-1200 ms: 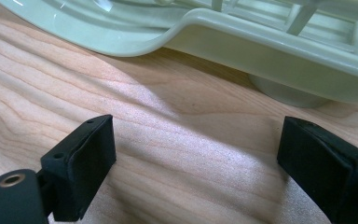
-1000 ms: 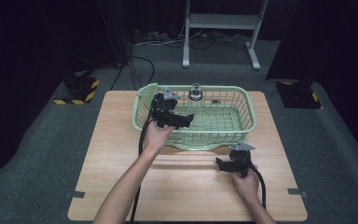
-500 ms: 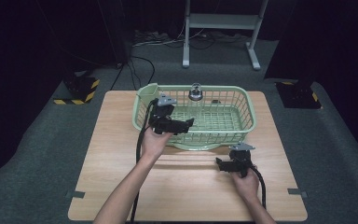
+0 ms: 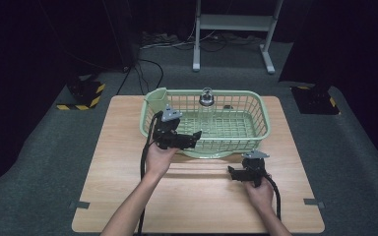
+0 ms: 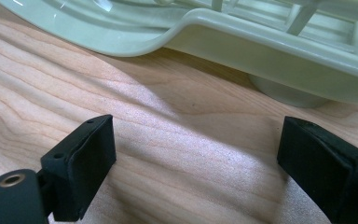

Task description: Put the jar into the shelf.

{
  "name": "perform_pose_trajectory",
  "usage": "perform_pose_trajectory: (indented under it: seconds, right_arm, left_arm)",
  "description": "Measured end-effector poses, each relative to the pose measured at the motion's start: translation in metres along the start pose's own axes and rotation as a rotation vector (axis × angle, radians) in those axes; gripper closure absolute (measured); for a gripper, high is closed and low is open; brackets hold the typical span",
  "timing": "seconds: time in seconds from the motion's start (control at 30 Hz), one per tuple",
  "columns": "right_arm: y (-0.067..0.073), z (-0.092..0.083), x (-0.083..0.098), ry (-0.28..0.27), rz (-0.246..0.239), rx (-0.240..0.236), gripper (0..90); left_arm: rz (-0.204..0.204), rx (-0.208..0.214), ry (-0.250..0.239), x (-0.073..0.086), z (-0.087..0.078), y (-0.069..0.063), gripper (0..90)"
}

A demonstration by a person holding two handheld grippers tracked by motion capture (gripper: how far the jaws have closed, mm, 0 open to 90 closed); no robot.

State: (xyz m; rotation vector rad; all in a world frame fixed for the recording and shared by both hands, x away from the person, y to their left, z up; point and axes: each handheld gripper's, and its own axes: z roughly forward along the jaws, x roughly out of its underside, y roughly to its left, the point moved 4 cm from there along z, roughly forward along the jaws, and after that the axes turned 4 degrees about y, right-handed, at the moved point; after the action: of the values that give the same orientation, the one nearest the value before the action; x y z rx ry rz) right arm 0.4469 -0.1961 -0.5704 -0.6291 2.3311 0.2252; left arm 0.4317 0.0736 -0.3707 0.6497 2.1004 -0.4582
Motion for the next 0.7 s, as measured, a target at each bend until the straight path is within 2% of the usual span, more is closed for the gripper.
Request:
perform_pose_trajectory:
  seconds: [0.23, 0.7]
  right_arm:
    - [0.0, 0.0, 0.0, 0.0, 0.002, -0.001, 11.1]
    - [0.0, 0.0, 0.0, -0.001, 0.002, -0.001, 11.1]
  left_arm:
    - [0.025, -0.021, -0.009, 0.008, -0.006, -0.004, 9.5]
    - [0.025, -0.042, -0.015, 0.03, -0.014, -0.007, 9.8]
